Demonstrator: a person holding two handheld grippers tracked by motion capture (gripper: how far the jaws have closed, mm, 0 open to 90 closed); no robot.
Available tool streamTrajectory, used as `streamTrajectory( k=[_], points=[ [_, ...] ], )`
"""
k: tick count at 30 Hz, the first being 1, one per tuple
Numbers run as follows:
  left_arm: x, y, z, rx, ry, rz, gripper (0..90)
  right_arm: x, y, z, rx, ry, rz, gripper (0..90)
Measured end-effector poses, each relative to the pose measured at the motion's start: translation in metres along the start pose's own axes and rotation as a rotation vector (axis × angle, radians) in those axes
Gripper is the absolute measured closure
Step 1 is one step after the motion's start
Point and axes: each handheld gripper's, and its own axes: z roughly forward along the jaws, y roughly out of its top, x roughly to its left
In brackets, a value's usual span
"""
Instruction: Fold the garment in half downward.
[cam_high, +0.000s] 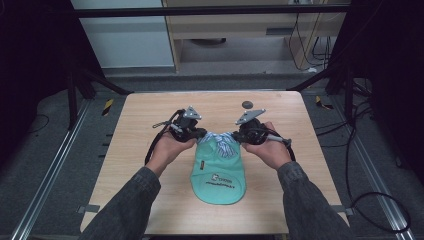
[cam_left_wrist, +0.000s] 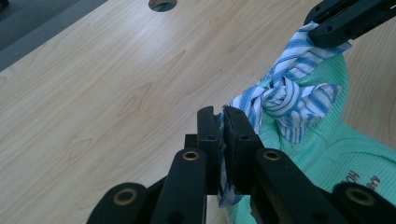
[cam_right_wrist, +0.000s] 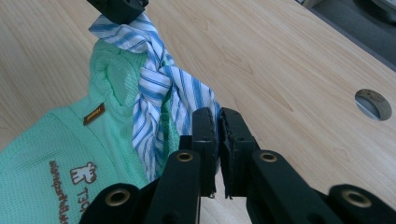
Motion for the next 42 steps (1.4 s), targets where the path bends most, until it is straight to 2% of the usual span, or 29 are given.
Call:
streamTrajectory(
  k=[6, 8, 12, 20, 28, 42],
  points=[
    [0.004, 0.005, -0.002, -0.010, 0.017, -0.003, 85.7, -0.002, 0.006, 0.000, 0.000, -0.009, -0.003, 85.1],
    [0.005, 0.008, -0.002, 0.002, 0.025, 0.015, 85.7, -0.004, 0.009, 0.003, 0.008, -0.015, 0.001, 85.1],
    [0.007, 0.011, -0.002, -0.018, 0.026, 0.003, 85.5, -0.006, 0.010, 0.005, 0.008, -0.022, 0.007, 85.1],
    [0.009, 0.011, -0.003, -0.019, 0.049, 0.001, 85.8, -0.008, 0.014, 0.009, 0.013, -0.030, -0.004, 85.2],
    [0.000, 0.008, -0.004, -0.020, 0.067, 0.040, 85.7, -0.002, 0.011, 0.009, 0.011, -0.041, -0.037, 85.2],
    [-0.009, -0.006, -0.012, -0.048, 0.051, 0.054, 85.8, 0.014, 0.006, 0.003, -0.001, -0.039, -0.095, 85.4]
  ],
)
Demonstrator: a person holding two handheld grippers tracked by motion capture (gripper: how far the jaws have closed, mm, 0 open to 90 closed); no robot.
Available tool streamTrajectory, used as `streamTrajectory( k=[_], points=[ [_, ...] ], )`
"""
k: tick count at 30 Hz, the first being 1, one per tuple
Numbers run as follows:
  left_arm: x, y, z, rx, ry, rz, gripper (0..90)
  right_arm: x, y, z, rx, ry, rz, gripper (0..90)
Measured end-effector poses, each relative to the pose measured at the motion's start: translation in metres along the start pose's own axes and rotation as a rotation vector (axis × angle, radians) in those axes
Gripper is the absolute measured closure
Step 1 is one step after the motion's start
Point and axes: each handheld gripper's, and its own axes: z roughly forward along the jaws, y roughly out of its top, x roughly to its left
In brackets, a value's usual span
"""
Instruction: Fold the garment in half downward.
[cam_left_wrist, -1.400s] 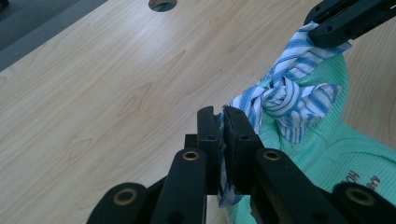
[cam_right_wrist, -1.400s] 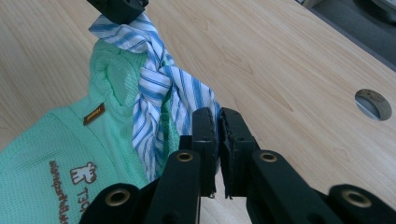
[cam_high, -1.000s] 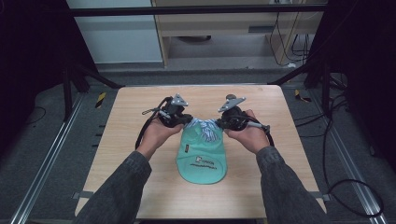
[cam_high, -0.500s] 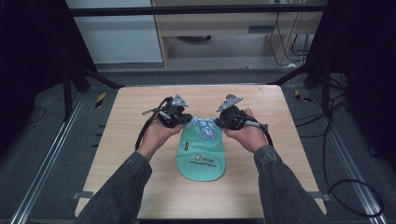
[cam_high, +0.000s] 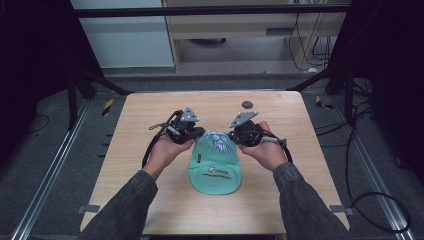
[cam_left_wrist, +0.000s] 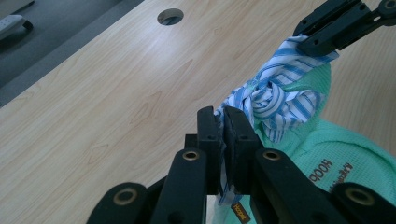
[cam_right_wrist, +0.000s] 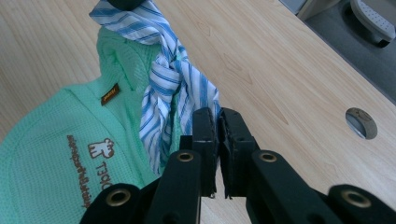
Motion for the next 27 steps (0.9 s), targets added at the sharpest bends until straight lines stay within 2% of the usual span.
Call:
streamTrajectory(
  k=[9, 12, 19, 27],
  points=[
    [-0.009, -0.008, -0.007, -0.008, -0.016, 0.022, 85.9, 0.009, -0.008, -0.006, -0.017, 0.008, -0.016, 85.4],
    [-0.015, -0.011, -0.008, -0.003, -0.022, 0.041, 86.0, 0.013, -0.011, -0.006, -0.015, 0.011, -0.030, 85.3],
    [-0.020, -0.020, -0.009, -0.024, -0.038, 0.024, 86.0, 0.019, -0.019, -0.008, -0.025, 0.028, -0.028, 85.4],
    [-0.028, -0.029, -0.011, -0.027, -0.057, 0.031, 86.0, 0.027, -0.026, -0.012, -0.029, 0.038, -0.040, 85.4]
  ],
)
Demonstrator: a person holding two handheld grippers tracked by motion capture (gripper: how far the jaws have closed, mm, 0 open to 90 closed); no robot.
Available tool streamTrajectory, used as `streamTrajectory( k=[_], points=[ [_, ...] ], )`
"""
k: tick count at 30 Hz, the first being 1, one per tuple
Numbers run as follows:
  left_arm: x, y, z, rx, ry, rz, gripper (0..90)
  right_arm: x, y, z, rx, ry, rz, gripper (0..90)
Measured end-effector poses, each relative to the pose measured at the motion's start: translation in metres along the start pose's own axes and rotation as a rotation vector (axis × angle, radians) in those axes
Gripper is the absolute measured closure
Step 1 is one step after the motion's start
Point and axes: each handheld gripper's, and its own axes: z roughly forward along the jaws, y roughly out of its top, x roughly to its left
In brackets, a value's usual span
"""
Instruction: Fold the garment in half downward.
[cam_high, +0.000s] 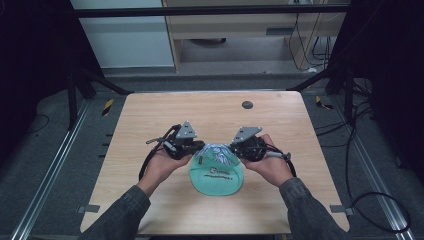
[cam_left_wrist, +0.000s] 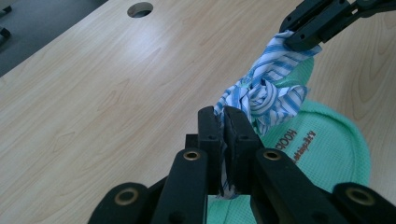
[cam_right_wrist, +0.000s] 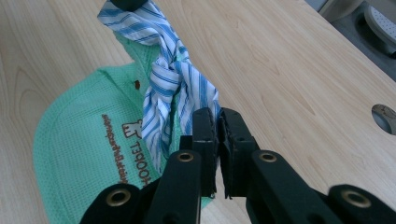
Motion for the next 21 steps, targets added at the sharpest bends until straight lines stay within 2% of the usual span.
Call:
streamTrajectory(
  k=[9, 16, 21],
  points=[
    [-0.013, -0.013, -0.005, 0.001, -0.014, 0.021, 85.9, 0.013, -0.007, -0.004, 0.001, 0.017, -0.025, 85.3],
    [-0.019, -0.022, -0.005, 0.008, -0.023, 0.021, 85.9, 0.022, -0.012, -0.004, 0.009, 0.030, -0.047, 85.3],
    [-0.023, -0.027, -0.007, -0.007, -0.028, 0.013, 85.8, 0.027, -0.015, -0.006, 0.003, 0.037, -0.046, 85.2]
  ],
)
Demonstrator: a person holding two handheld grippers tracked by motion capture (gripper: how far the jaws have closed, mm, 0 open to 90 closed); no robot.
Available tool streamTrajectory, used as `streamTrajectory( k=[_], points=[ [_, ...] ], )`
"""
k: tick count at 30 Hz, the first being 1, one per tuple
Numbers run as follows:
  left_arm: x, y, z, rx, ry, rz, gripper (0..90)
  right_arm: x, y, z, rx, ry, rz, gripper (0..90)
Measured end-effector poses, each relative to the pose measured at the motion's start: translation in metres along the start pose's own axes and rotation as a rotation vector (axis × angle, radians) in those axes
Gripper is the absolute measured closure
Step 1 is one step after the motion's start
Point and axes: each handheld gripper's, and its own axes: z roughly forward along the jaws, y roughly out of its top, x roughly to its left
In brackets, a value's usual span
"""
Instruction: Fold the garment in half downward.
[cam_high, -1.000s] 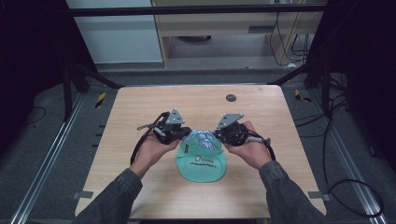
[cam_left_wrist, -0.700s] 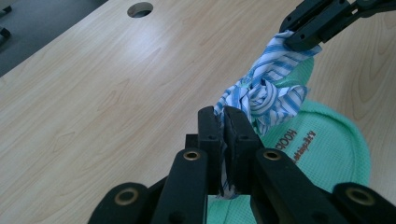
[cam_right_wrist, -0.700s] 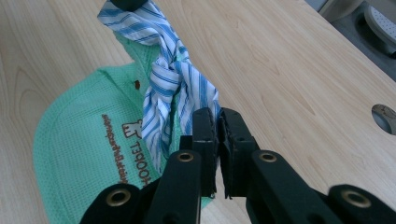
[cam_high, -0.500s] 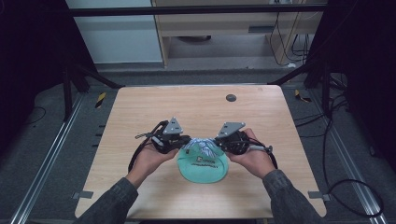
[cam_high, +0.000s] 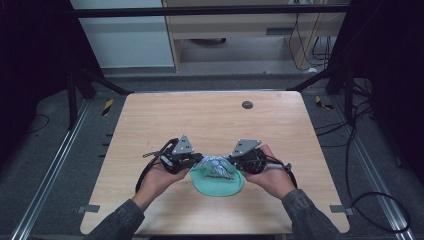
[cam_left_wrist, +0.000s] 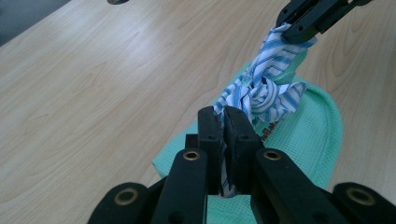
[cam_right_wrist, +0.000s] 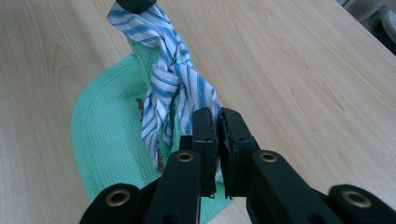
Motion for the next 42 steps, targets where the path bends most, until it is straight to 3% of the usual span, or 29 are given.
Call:
streamTrajectory(
  k=[11, 42],
  points=[
    [-0.011, -0.004, 0.001, -0.004, -0.006, 0.020, 85.7, 0.006, -0.009, -0.002, -0.001, 0.004, 0.003, 85.0],
    [-0.028, -0.032, 0.004, -0.008, -0.032, 0.003, 85.5, 0.028, -0.025, -0.001, 0.005, 0.041, 0.003, 84.8]
  ],
)
